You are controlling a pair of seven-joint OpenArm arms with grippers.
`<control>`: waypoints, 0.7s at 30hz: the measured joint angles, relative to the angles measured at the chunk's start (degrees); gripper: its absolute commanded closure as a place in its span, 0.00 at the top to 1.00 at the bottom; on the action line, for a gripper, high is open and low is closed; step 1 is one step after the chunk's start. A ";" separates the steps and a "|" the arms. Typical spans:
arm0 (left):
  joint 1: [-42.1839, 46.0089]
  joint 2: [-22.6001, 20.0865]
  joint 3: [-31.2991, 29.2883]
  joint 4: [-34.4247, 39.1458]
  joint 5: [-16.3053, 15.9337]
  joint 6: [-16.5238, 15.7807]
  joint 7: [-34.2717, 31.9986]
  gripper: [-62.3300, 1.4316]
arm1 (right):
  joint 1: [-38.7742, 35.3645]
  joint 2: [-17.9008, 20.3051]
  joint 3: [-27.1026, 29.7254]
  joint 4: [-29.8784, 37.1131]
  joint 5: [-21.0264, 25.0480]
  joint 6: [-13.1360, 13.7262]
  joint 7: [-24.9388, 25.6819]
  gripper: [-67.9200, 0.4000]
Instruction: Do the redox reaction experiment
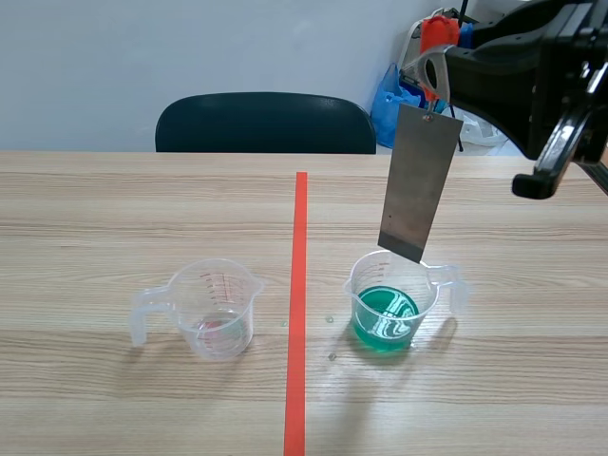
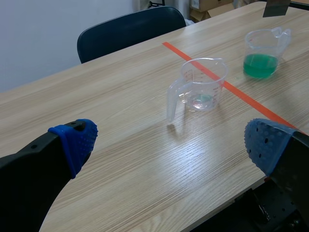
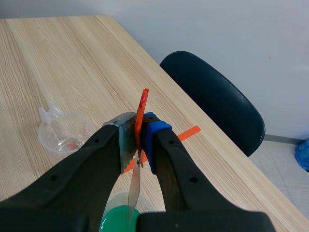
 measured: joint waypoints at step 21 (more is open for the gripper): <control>0.00 -0.44 0.00 0.00 -0.04 -0.46 0.02 0.87 | 0.00 0.00 0.00 0.00 -0.02 0.00 -0.02 0.02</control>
